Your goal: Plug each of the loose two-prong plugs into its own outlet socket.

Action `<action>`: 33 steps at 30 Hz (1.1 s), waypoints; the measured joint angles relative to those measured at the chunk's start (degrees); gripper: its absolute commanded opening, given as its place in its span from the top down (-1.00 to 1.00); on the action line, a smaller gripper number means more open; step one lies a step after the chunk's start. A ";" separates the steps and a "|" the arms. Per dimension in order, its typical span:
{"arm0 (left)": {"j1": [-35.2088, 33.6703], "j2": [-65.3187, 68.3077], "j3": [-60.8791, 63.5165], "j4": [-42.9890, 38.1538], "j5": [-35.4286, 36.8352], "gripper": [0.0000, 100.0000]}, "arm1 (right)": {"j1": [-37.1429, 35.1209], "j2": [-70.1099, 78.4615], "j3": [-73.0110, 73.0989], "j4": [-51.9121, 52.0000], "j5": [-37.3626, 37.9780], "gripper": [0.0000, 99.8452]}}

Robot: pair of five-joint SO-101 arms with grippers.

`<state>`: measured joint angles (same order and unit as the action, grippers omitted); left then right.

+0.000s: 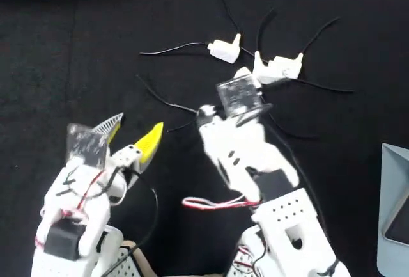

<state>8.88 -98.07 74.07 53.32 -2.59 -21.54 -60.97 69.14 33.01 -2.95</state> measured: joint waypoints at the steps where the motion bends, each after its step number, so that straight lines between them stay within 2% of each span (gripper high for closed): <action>1: -0.09 2.37 0.00 -0.09 0.00 0.40 | 1.49 0.00 0.79 -1.49 -0.53 0.98; 4: -0.09 11.60 -1.49 -0.09 -0.09 0.40 | 4.92 0.00 3.08 -5.98 -0.88 0.98; 9: -0.09 27.34 -8.70 -0.09 -0.09 0.40 | 6.42 3.96 4.04 -12.04 -1.23 0.98; 15: -0.09 39.21 -17.14 -0.18 -0.09 0.28 | 9.93 20.40 -0.62 -13.98 -1.58 0.98; 21: 0.00 50.90 -25.85 -0.18 1.49 0.26 | 19.34 36.57 -11.08 -14.24 -6.15 0.98; 27: 5.45 66.90 -34.64 -0.18 -1.76 0.26 | 27.69 39.74 -15.65 -14.24 -11.78 0.98; 33: 12.40 83.43 -44.66 -0.18 -8.26 0.26 | 33.67 39.82 -17.32 -14.24 -15.30 0.98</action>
<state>21.27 -14.64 29.41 53.14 -10.86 12.13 -21.14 51.82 18.77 -18.24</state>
